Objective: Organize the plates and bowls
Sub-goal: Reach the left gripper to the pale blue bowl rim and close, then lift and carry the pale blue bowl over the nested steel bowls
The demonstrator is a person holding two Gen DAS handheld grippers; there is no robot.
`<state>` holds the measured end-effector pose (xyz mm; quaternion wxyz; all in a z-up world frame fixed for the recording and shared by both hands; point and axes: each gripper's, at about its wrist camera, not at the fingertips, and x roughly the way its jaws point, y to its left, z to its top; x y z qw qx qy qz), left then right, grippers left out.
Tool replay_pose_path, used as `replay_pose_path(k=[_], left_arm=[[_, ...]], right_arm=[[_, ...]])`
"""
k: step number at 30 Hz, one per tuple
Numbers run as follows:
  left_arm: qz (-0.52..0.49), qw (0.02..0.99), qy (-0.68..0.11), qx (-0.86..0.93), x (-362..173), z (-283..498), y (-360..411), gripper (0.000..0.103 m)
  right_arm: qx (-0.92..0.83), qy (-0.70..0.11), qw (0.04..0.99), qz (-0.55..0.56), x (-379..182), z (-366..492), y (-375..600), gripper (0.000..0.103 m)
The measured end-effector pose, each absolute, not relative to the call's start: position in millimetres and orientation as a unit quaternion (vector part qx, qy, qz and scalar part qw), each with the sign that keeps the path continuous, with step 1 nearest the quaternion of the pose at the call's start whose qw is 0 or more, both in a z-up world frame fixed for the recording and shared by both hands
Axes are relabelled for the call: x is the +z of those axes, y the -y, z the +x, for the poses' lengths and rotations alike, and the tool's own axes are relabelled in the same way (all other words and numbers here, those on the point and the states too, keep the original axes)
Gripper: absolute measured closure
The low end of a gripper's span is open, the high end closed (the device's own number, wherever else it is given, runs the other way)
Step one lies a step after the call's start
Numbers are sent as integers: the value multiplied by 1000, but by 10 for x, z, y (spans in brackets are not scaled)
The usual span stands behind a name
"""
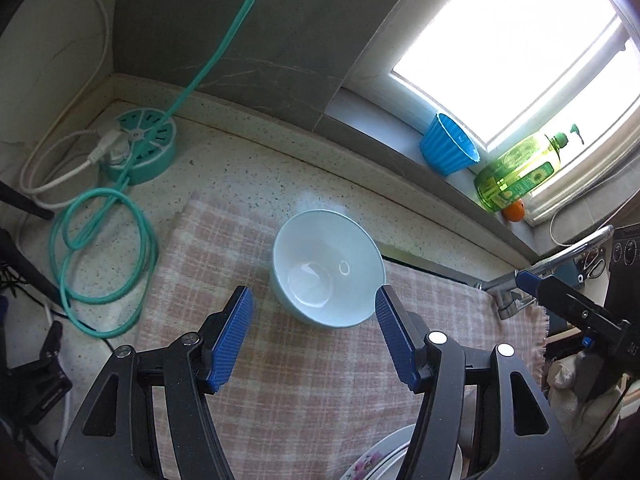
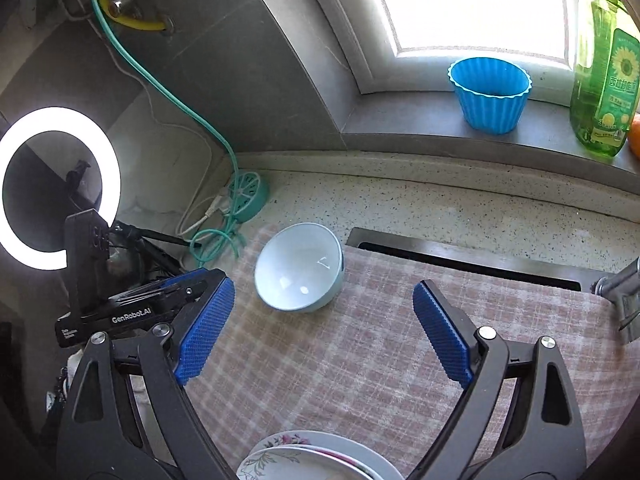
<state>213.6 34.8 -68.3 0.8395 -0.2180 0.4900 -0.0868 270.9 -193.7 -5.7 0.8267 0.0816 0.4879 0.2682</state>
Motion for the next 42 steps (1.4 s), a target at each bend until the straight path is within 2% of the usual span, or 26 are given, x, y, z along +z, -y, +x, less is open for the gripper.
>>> replay_pose_path(k=[5, 7, 12, 17, 19, 23, 25, 27, 34, 42], left_arm=[[-235, 827, -504, -80, -855, 2354, -433, 42], [-236, 823, -510, -81, -922, 2413, -437, 44], [-244, 813, -523, -73, -1095, 2523, -451, 61], [-250, 807, -530, -74, -1202, 2556, -462, 74], [-248, 807, -531, -75, -1221, 2565, -458, 76], [-245, 808, -531, -74, -1240, 2593, -449, 84], [-242, 808, -532, -74, -1256, 2605, -432, 87], [-238, 808, -533, -76, -1269, 2614, -408, 90], [-228, 814, -529, -77, -1227, 2595, -381, 91], [-224, 826, -510, -84, -1010, 2412, -349, 91]], right_arm=[[249, -531, 806, 80, -386, 2981, 1801, 18], [248, -545, 796, 87, -516, 3077, 1763, 27], [244, -575, 773, 108, -797, 3240, 1682, 47], [241, -593, 760, 113, -1012, 3309, 1594, 52], [239, -597, 757, 113, -1077, 3340, 1569, 62], [244, -605, 748, 122, -1172, 3375, 1529, 68], [250, -607, 745, 119, -1201, 3380, 1483, 84], [255, -610, 742, 114, -1226, 3376, 1437, 91], [253, -609, 743, 115, -1218, 3355, 1435, 93], [263, -593, 753, 114, -943, 3176, 1522, 93]])
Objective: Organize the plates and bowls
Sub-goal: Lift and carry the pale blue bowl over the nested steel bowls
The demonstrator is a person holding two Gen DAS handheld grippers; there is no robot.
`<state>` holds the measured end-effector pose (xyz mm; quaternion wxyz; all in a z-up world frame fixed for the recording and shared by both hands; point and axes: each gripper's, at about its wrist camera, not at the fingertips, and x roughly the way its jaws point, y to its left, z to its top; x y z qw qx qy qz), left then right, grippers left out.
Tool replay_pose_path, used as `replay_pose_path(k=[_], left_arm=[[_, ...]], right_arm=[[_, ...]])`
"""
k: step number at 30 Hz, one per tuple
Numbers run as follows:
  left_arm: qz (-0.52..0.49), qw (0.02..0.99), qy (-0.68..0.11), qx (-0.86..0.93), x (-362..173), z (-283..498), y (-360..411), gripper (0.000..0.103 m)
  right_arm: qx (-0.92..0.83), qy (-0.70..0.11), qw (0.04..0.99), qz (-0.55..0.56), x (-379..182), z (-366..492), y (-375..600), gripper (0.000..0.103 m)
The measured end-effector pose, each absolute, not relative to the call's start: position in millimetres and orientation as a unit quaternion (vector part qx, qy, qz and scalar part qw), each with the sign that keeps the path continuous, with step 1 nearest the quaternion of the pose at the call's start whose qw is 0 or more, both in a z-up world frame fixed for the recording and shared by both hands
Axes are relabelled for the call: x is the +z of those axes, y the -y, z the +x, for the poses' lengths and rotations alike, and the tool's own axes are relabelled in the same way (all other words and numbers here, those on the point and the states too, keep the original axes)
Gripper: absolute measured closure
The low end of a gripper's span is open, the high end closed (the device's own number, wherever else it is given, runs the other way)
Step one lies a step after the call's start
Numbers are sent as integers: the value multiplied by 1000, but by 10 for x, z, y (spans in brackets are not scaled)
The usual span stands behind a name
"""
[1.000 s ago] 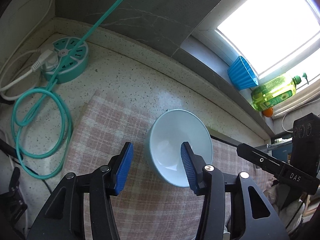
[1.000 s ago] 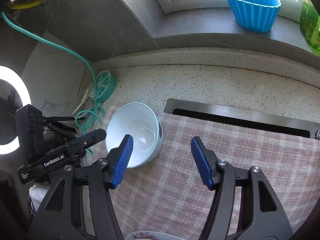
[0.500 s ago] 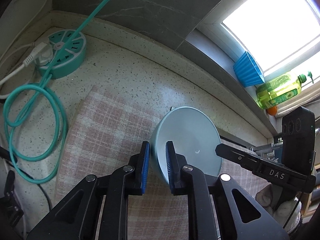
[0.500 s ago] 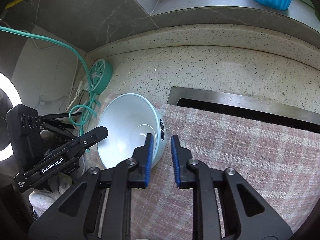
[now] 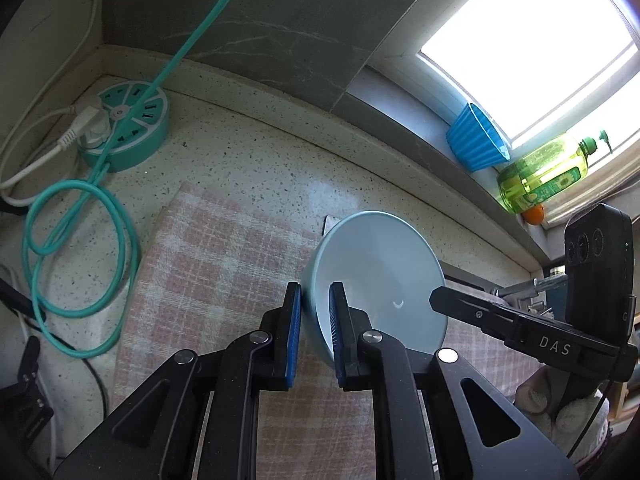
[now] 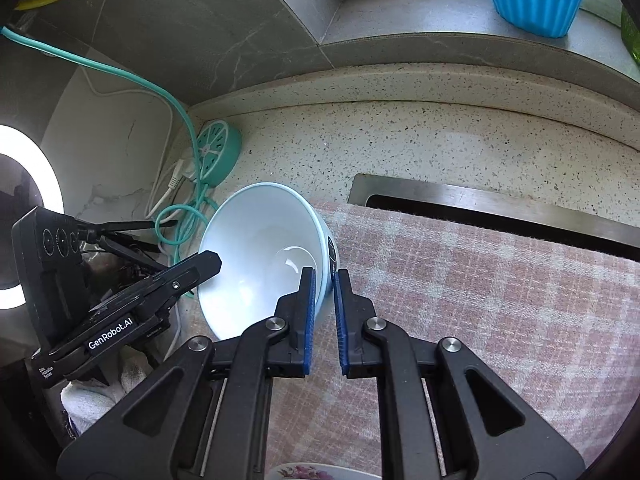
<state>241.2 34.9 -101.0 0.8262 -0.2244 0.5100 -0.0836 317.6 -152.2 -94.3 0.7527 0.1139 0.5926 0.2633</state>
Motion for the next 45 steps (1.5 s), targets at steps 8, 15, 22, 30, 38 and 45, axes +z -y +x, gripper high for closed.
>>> replay_pose_path(k=[8, 15, 22, 30, 38, 45], left_arm=[[-212, 843, -483, -106, -667, 2103, -182, 91], [-200, 858, -454, -132, -329, 1814, 87, 91], [-186, 862, -440, -172, -82, 1589, 465, 91], [-166, 854, -442, -217, -17, 1354, 1003, 91], [-147, 835, -461, -260, -56, 1192, 1567, 91], [-132, 817, -484, -284, -174, 1085, 1947, 91]], right_arm=[[277, -568, 766, 115, -516, 2867, 1755, 93], [281, -548, 779, 119, -183, 2535, 2103, 93], [276, -535, 789, 123, 34, 2218, 2544, 93], [258, -529, 798, 128, 143, 1833, 3161, 93], [224, -534, 804, 139, 96, 1522, 3778, 93], [198, -549, 798, 150, -102, 1287, 4197, 93]])
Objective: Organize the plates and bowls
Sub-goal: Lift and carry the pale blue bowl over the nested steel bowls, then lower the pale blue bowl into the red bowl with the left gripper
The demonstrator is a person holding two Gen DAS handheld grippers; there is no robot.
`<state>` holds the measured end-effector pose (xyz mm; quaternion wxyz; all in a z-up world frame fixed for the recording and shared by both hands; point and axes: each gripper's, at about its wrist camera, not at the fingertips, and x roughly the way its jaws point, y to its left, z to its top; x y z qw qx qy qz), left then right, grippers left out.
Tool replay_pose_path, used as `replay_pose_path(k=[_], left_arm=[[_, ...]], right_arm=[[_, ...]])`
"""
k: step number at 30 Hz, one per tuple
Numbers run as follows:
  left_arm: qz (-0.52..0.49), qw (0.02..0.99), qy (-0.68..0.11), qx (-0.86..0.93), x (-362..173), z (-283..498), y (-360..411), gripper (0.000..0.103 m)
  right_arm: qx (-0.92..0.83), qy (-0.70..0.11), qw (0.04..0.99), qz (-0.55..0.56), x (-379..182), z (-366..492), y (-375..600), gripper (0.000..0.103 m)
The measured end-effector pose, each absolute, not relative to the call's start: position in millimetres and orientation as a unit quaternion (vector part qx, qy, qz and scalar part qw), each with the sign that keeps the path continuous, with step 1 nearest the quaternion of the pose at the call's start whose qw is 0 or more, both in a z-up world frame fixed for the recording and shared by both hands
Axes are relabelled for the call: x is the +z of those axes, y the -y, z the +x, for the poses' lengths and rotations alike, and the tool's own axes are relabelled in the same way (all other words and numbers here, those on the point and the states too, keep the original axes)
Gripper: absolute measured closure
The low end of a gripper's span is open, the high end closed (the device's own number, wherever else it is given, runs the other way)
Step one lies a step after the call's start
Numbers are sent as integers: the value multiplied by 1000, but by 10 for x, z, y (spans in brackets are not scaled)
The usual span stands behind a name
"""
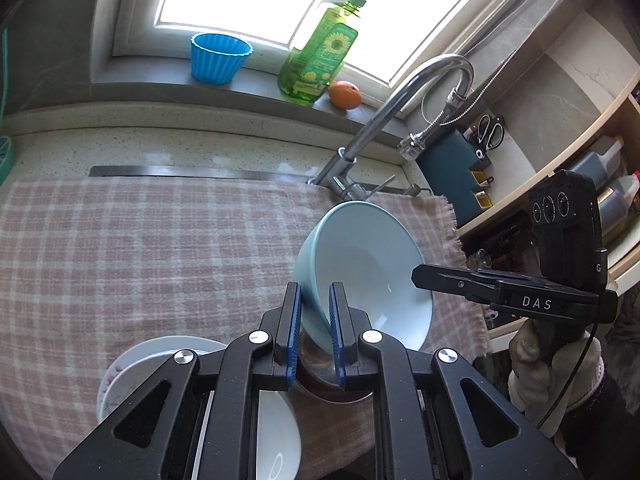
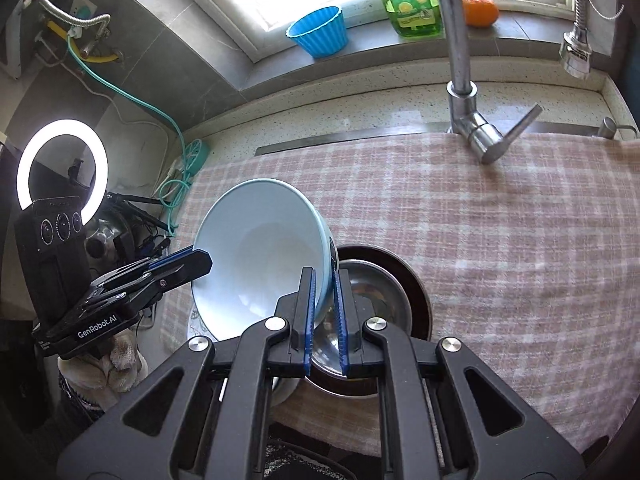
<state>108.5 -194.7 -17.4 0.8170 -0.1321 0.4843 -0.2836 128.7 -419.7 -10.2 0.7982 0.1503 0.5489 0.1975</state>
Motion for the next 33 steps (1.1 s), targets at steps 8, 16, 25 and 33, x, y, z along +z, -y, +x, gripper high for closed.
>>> replay_pose_path(k=[8, 16, 25, 33], left_arm=[[-116, 801, -516, -281, -448, 1000, 2187, 91], [-104, 793, -537, -268, -660, 960, 2282, 91], [-100, 789, -548, -258, -762, 932, 2319, 91], [-101, 787, -552, -255, -763, 954, 2329, 91]], right_arm=[[182, -572, 785, 155, -438, 1148, 4395, 93], [174, -585, 780, 135, -677, 1134, 4405, 93], [175, -602, 768, 128, -847, 1140, 4395, 93], [180, -603, 767, 124, -851, 1147, 4376, 92]])
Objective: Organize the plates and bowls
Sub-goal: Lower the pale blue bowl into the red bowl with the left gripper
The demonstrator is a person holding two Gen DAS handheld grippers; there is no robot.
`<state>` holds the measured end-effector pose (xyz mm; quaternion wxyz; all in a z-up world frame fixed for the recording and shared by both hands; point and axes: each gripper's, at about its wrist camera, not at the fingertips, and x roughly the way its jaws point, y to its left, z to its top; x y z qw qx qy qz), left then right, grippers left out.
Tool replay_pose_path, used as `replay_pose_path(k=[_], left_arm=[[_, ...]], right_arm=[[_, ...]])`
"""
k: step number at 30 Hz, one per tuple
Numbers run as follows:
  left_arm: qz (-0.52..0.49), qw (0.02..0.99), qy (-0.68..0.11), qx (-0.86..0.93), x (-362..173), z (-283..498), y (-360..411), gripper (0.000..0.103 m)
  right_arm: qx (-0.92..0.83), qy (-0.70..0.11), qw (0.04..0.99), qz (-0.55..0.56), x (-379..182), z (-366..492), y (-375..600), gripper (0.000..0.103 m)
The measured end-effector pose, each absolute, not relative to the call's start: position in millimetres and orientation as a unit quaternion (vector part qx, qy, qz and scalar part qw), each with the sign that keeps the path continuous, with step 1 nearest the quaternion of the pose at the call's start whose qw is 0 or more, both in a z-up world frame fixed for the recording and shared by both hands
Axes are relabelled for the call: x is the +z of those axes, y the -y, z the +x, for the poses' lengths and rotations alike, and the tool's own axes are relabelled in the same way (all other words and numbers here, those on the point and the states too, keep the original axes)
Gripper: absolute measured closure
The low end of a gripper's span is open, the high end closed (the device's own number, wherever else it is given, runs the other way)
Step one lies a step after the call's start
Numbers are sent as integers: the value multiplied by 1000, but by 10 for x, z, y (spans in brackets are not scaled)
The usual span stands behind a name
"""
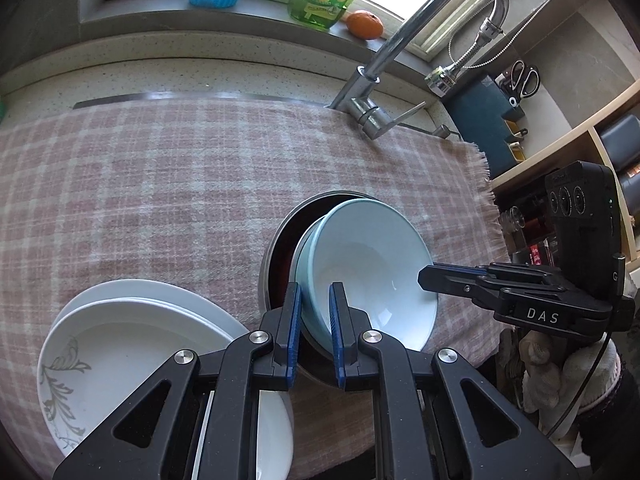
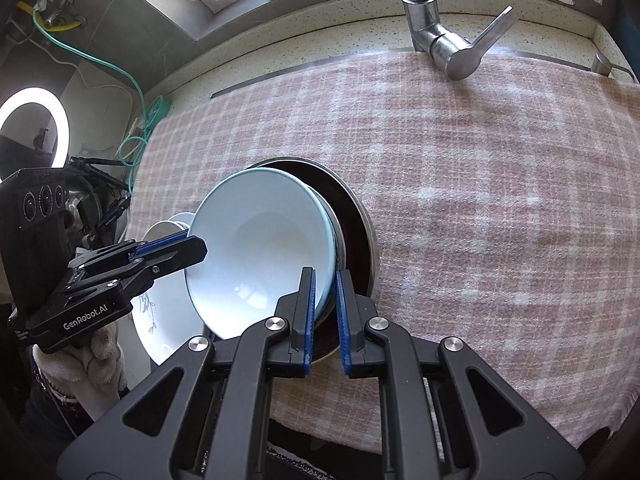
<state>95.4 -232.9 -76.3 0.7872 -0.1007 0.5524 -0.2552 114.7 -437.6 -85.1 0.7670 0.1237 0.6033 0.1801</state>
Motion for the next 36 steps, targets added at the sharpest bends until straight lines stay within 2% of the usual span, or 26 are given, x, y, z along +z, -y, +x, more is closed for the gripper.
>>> replay_pose_path(k=[5, 7, 9, 11, 12, 15, 27, 30, 33, 36], left_arm=[[-95, 787, -554, -254, -769, 948, 2335, 90], [-95, 786, -555, -255, -775, 946, 2341, 90], [-95, 784, -557, -256, -773, 942, 2341, 90], [-95, 782, -558, -259, -758, 929, 2337, 78], [-96, 785, -554, -260, -736, 918, 2331, 76], [-97, 791, -544, -263, -667, 901, 2300, 76], [-133, 798, -542, -225, -767, 1029, 1945, 76], [-137, 796, -546, -223, -809, 1048, 1912, 76], [-138, 793, -550, -221, -853, 1062, 1908, 75], [-140, 791, -552, -223, -880, 1066, 1937, 76]], right_arm=[[179, -600, 771, 119, -821, 1130, 4383, 91], [178, -599, 771, 122, -814, 1126, 4403, 82], [179, -596, 773, 123, -798, 1115, 4426, 59], [181, -588, 778, 125, -757, 1091, 4448, 54], [184, -583, 781, 127, -734, 1081, 4457, 51], [193, -566, 788, 146, -671, 1048, 4519, 33], [158, -538, 806, 189, -719, 913, 4875, 32], [152, -539, 803, 204, -774, 892, 4960, 35], [151, -543, 797, 217, -840, 883, 4995, 43], [154, -547, 792, 222, -888, 877, 4980, 44]])
